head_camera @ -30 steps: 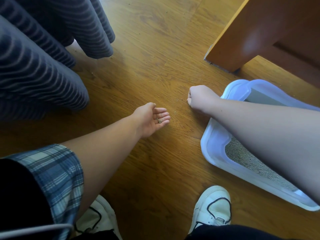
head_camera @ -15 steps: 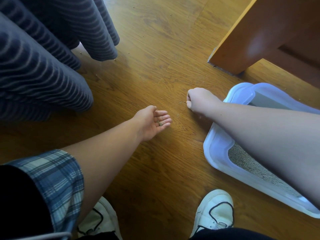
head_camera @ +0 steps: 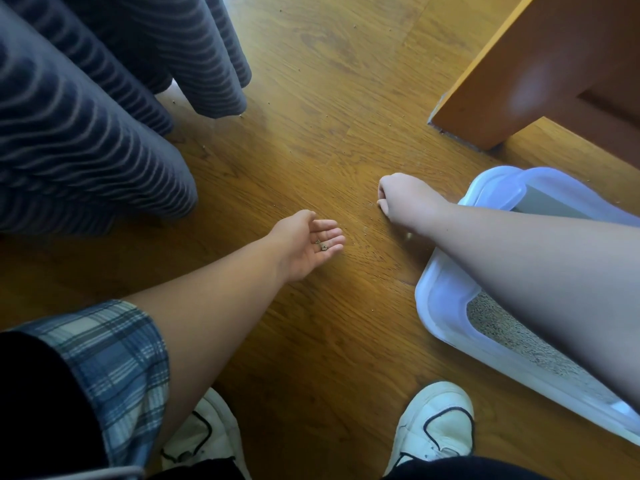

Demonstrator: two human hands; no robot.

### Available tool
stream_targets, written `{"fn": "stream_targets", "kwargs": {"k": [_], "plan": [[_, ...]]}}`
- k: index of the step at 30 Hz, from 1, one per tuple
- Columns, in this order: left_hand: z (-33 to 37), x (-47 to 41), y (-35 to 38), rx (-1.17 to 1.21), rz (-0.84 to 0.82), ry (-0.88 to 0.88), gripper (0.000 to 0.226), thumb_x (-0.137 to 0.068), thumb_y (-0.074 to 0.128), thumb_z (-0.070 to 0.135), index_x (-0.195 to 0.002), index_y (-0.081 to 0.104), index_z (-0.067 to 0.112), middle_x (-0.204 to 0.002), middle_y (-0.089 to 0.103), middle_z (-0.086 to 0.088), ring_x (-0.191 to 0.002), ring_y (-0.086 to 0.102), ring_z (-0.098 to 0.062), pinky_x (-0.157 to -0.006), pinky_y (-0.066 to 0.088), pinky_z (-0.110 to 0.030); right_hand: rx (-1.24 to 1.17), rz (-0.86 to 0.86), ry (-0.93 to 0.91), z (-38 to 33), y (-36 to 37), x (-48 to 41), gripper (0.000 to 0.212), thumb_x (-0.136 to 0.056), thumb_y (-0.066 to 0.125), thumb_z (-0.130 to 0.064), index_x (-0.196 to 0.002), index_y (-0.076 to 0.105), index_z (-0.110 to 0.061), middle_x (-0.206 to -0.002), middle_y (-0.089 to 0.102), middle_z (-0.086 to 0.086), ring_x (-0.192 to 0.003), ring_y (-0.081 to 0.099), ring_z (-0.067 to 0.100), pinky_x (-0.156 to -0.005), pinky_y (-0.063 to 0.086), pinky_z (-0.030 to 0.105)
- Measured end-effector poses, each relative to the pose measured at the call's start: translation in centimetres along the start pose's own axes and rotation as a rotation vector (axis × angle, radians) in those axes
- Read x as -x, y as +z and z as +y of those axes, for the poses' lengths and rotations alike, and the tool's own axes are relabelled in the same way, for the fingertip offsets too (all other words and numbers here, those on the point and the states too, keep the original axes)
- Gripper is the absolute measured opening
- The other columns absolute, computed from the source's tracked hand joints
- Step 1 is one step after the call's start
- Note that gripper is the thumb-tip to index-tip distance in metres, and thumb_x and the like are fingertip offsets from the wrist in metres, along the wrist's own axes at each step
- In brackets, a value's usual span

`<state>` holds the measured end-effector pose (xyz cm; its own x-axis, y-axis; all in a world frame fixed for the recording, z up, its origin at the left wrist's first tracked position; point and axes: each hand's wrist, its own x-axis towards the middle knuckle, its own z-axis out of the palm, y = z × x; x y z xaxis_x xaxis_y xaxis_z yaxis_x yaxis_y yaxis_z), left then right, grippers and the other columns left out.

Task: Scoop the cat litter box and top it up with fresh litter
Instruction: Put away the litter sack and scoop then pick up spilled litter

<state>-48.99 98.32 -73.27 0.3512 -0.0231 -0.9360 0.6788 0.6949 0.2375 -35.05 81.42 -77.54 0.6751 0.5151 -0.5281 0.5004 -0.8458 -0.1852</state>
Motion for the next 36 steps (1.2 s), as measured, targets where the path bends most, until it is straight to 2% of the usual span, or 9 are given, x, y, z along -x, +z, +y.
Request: {"fn": "stream_targets", "kwargs": {"k": [5,8,12,15,18,21,27,31,36], "plan": [[-0.3,-0.1,0.2,-0.023,0.001,-0.006,0.042,-0.107,0.032,0.026,-0.113,0.061,-0.004,-0.114,0.064,-0.021,-0.1,0.066,-0.029,-0.079,0.058,-0.036,-0.045,-0.053,0.01,-1.2,-1.3,0.6,0.009,-0.089,0.053,-0.013,-0.086,0.06,-0.009,-0.089,0.065,0.008,-0.08,0.061,0.029,-0.069,0.052,0.038],[-0.7,-0.4,0.7,-0.047,-0.014,-0.019,0.045,-0.108,0.03,0.03,-0.111,0.06,-0.003,-0.114,0.064,-0.021,-0.102,0.065,-0.03,-0.078,0.058,-0.037,-0.231,-0.058,-0.065,-3.6,-2.2,1.9,0.005,-0.084,0.058,-0.02,-0.08,0.061,-0.018,-0.082,0.065,-0.002,-0.08,0.059,0.021,-0.071,0.047,0.031],[-1.4,-0.7,1.8,-0.034,-0.066,-0.049,0.048,-0.107,0.03,0.033,-0.121,0.055,-0.005,-0.11,0.062,-0.021,-0.101,0.065,-0.031,-0.072,0.061,-0.038,-0.396,-0.293,-0.192,-5.3,-2.9,4.1,0.009,-0.089,0.063,-0.021,-0.088,0.072,-0.021,-0.084,0.07,-0.01,-0.082,0.064,0.009,-0.074,0.051,0.024],[-1.9,-0.8,2.6,-0.082,-0.076,-0.062,0.048,-0.108,0.029,0.033,-0.116,0.06,-0.004,-0.109,0.065,-0.019,-0.1,0.066,-0.029,-0.077,0.059,-0.037,-0.439,-0.2,-0.111,-3.5,-3.7,3.9,0.023,-0.088,0.057,-0.009,-0.093,0.075,-0.023,-0.086,0.069,-0.014,-0.08,0.061,0.004,-0.07,0.046,0.015],[-2.0,-1.0,2.8,-0.127,-0.022,-0.047,0.046,-0.108,0.03,0.031,-0.109,0.063,-0.002,-0.109,0.067,-0.019,-0.098,0.067,-0.028,-0.076,0.058,-0.036,-0.297,-0.009,0.085,-0.8,-3.8,2.7,0.03,-0.086,0.049,-0.006,-0.08,0.067,-0.029,-0.083,0.061,-0.011,-0.081,0.055,0.014,-0.069,0.037,0.024],[-1.9,-1.3,2.3,-0.143,0.016,-0.052,0.044,-0.107,0.032,0.029,-0.111,0.064,-0.001,-0.11,0.068,-0.019,-0.098,0.068,-0.028,-0.072,0.059,-0.036,-0.195,0.017,0.195,1.0,-3.2,1.9,0.026,-0.085,0.049,-0.004,-0.08,0.065,-0.025,-0.091,0.063,-0.004,-0.088,0.056,0.018,-0.073,0.038,0.025],[-1.2,-1.2,1.0,-0.12,0.04,-0.046,0.041,-0.107,0.033,0.026,-0.116,0.063,-0.001,-0.112,0.067,-0.019,-0.101,0.067,-0.029,-0.075,0.058,-0.037,-0.1,-0.017,0.138,0.5,-2.0,0.8,0.013,-0.089,0.061,-0.011,-0.082,0.063,-0.023,-0.089,0.063,-0.001,-0.085,0.058,0.022,-0.072,0.046,0.029],[-0.9,-0.6,0.6,-0.091,0.019,-0.048,0.041,-0.108,0.032,0.024,-0.116,0.061,-0.003,-0.115,0.065,-0.021,-0.103,0.065,-0.03,-0.078,0.057,-0.037,-0.031,-0.016,0.081,0.2,-0.7,0.8,0.01,-0.094,0.061,-0.022,-0.085,0.058,-0.02,-0.092,0.06,0.0,-0.07,0.056,0.023,-0.076,0.055,0.038],[-0.7,-0.4,0.5,-0.083,0.027,-0.042,0.039,-0.107,0.033,0.023,-0.117,0.061,-0.003,-0.114,0.065,-0.02,-0.102,0.066,-0.03,-0.078,0.057,-0.037,0.053,0.007,0.054,-0.1,-0.4,1.0,0.011,-0.098,0.056,-0.025,-0.095,0.059,-0.015,-0.095,0.058,0.003,-0.087,0.058,0.027,-0.076,0.055,0.042]]}}
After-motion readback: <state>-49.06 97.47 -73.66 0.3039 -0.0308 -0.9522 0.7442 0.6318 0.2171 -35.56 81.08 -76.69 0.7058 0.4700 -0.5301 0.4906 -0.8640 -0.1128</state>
